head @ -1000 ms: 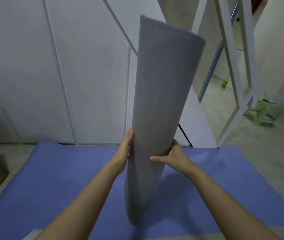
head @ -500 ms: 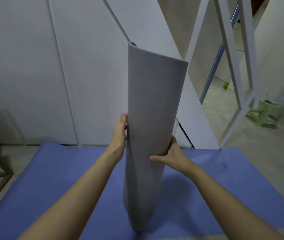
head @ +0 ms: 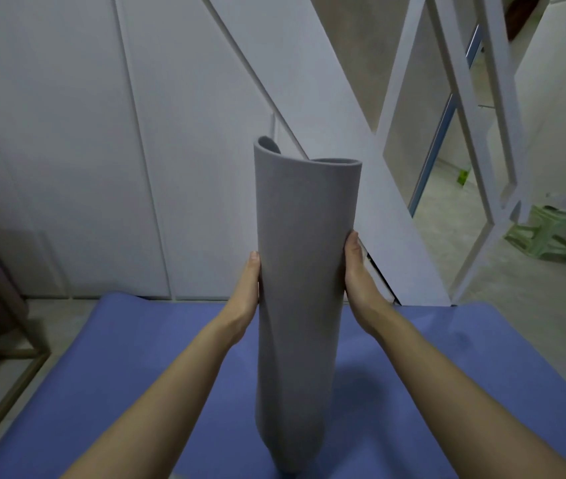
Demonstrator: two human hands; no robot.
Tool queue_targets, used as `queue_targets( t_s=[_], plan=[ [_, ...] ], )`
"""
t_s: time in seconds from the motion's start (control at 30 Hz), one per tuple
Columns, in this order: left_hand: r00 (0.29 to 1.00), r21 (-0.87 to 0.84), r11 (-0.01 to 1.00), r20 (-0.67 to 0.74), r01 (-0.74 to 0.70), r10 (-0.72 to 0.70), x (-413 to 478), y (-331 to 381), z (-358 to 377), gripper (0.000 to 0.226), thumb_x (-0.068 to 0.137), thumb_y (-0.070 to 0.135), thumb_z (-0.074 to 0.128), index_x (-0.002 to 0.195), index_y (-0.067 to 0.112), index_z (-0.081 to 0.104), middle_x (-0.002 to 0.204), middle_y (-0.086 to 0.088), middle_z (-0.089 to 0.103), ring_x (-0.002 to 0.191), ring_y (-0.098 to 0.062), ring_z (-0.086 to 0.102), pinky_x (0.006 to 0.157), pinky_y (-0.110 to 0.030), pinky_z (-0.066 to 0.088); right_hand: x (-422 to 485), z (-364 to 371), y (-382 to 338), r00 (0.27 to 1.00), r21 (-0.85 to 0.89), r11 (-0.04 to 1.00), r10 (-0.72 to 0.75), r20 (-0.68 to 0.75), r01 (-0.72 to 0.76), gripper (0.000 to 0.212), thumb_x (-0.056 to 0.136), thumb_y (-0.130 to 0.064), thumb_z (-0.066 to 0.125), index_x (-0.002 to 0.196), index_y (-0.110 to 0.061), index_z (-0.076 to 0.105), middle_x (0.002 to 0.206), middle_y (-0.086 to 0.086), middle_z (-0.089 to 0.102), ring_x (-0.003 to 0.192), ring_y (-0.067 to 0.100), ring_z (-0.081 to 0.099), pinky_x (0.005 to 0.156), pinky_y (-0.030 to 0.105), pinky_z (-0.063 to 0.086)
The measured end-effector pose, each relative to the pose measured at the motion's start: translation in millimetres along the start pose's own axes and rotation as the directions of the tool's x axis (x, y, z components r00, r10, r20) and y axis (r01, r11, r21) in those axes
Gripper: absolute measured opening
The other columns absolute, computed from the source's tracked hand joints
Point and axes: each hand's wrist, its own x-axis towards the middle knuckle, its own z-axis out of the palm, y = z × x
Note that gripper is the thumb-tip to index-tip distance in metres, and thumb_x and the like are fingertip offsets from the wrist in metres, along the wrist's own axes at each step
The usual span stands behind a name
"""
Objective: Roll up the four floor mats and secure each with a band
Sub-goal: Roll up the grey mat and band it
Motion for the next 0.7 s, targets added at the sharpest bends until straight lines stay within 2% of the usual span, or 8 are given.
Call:
queue_targets(
  t_s=[0.1,0.2,0.33,0.4,0.47,0.53,0.6,0.7],
  plan=[
    [0.999,0.031,0.999,-0.032,-0.011,0.012,4.7,5.0,-8.0,0.039,0.104,0.039,0.018,0.121,0.034,0.054,0.125,0.012,0.057,0.122,-0.007,0.048,0.104,-0.040,0.037,-2.7,-6.3,-10.9,0.999,-0.015,1.000,-0.012,0.048,0.013,0.052,0.095,-0.059,0.020,0.138,-0.033,0.034,0.135,-0.014,0.043,0.123,0.004,0.040,0.105,0.028,0.030],
    [0.970,-0.084,0.987,-0.213,-0.134,0.114,9.9,34.7,-10.0,0.033,0.101,0.027,0.035,0.120,0.018,0.060,0.122,0.004,0.062,0.117,-0.014,0.055,0.090,-0.039,0.046,-1.0,-7.6,-37.2,0.991,0.030,0.991,-0.130,-0.006,0.130,0.033,0.099,-0.051,0.025,0.116,-0.037,0.050,0.112,-0.021,0.056,0.112,0.001,0.051,0.099,0.027,0.037],
    [0.977,-0.122,0.978,-0.148,-0.171,0.153,9.7,93.5,-5.5,0.051,0.100,0.052,0.021,0.121,0.024,0.058,0.125,0.005,0.059,0.113,-0.017,0.055,0.084,-0.044,0.046,6.4,-7.9,-79.0,0.986,0.093,0.983,-0.154,-0.067,0.159,0.044,0.097,-0.056,0.025,0.097,-0.032,0.062,0.097,-0.020,0.061,0.093,-0.006,0.054,0.087,0.021,0.038],
    [0.990,-0.060,0.992,-0.098,-0.108,0.102,9.5,109.8,-2.2,0.053,0.097,0.058,0.022,0.114,0.023,0.058,0.111,0.003,0.062,0.104,-0.018,0.056,0.086,-0.047,0.045,7.7,-8.3,-92.1,0.991,0.022,0.990,-0.136,-0.004,0.136,0.048,0.098,-0.054,0.028,0.090,-0.025,0.066,0.095,-0.010,0.067,0.091,0.001,0.059,0.078,0.019,0.043],
    [0.994,-0.009,0.998,-0.094,-0.055,0.054,7.5,113.8,1.7,0.044,0.098,0.054,0.027,0.094,0.020,0.056,0.086,0.004,0.060,0.084,-0.015,0.055,0.080,-0.041,0.042,7.4,-5.3,-94.8,0.994,-0.032,0.993,-0.113,0.007,0.114,0.041,0.100,-0.041,0.035,0.085,-0.016,0.063,0.086,-0.005,0.065,0.080,0.007,0.058,0.069,0.021,0.043],
    [0.993,-0.009,1.000,-0.118,-0.025,0.024,6.6,108.9,3.3,0.034,0.098,0.043,0.032,0.085,0.017,0.048,0.069,0.004,0.052,0.070,-0.015,0.048,0.072,-0.036,0.036,8.0,-1.0,-88.7,0.995,-0.070,0.993,-0.098,-0.020,0.096,0.026,0.099,-0.028,0.035,0.086,-0.015,0.054,0.077,0.000,0.054,0.070,0.011,0.048,0.062,0.026,0.037],
    [0.991,-0.011,1.000,-0.131,0.001,-0.003,6.7,99.2,2.9,0.024,0.096,0.036,0.033,0.084,0.019,0.044,0.061,0.003,0.045,0.066,-0.016,0.042,0.067,-0.034,0.033,11.3,0.4,-77.1,0.994,-0.128,0.986,-0.110,-0.029,0.105,0.019,0.097,-0.022,0.035,0.089,-0.017,0.051,0.079,-0.002,0.050,0.072,0.013,0.045,0.062,0.027,0.036],
    [0.992,-0.007,0.999,-0.119,0.043,-0.043,4.8,77.8,0.7,0.031,0.098,0.034,0.030,0.079,0.019,0.050,0.059,0.003,0.050,0.068,-0.017,0.046,0.074,-0.036,0.036,9.9,-0.2,-57.8,0.996,-0.173,0.983,-0.070,-0.054,0.060,0.021,0.099,-0.023,0.035,0.117,-0.020,0.046,0.101,-0.006,0.051,0.097,0.012,0.050,0.087,0.031,0.043]
  ],
)
